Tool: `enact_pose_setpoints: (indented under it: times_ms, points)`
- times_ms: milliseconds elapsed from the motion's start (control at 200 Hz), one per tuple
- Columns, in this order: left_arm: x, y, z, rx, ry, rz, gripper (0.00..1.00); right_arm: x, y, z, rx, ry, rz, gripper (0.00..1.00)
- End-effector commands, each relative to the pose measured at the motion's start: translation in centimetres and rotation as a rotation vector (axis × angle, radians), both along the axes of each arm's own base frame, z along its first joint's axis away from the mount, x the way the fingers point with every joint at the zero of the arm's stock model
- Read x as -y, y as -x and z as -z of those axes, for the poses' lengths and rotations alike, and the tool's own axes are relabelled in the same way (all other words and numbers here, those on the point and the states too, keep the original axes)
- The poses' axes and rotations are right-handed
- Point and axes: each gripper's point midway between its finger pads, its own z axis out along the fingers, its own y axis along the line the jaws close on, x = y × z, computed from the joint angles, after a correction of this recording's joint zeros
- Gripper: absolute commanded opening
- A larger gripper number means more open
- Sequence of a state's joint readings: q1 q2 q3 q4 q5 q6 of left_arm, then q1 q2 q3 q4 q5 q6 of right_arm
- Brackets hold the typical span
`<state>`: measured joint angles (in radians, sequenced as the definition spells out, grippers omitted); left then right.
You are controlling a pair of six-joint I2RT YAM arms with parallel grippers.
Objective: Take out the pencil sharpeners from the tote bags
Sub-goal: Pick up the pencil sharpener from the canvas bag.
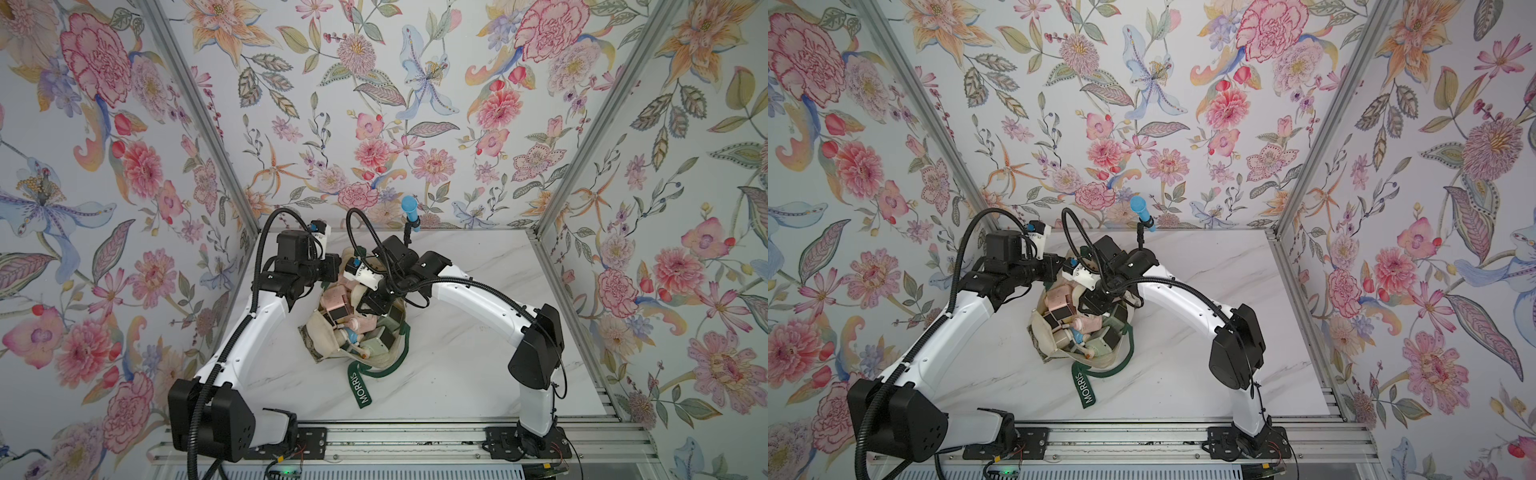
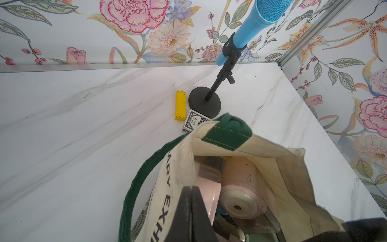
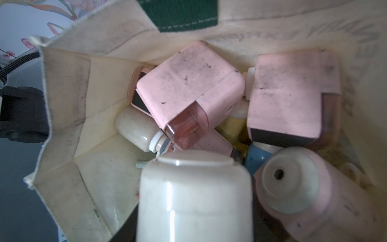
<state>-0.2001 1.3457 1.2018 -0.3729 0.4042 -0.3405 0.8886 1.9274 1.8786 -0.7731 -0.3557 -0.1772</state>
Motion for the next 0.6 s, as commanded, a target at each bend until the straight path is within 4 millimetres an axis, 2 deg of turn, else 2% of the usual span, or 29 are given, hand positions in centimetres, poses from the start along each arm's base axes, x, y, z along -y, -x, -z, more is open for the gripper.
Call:
enact_pose_setpoints:
  times_ms: [0,135,270,380,455,495,595]
  points:
    - [-0.5,0.7,0.1,-0.008,-0.006,-0.018,0.0,0.9,0.4,-5.3,0.065,-0.109,0.056,0.16]
    - [-0.6,0.7,0.0,-0.005,-0.008,-0.022,0.0,2.7,-0.3,-7.6,0.129,-0.164,0.154,0.14]
    - [-0.7,0.7,0.2,-0.004,-0.014,-0.029,0.0,6.3,-1.7,-9.8,0.212,-0.255,0.3,0.13]
    - [-0.7,0.8,0.1,-0.001,-0.014,-0.03,0.0,11.2,-3.7,-11.6,0.259,-0.365,0.469,0.13]
    - [-0.8,0.8,0.2,0.0,-0.017,-0.034,0.0,15.3,-5.5,-11.8,0.268,-0.427,0.618,0.13]
    - [-0.8,0.8,0.2,0.0,-0.017,-0.033,0.0,18.1,-7.0,-11.3,0.277,-0.437,0.725,0.14]
    - [-0.8,0.7,0.2,0.0,-0.017,-0.034,0.0,22.1,-9.2,-8.8,0.241,-0.431,0.874,0.13]
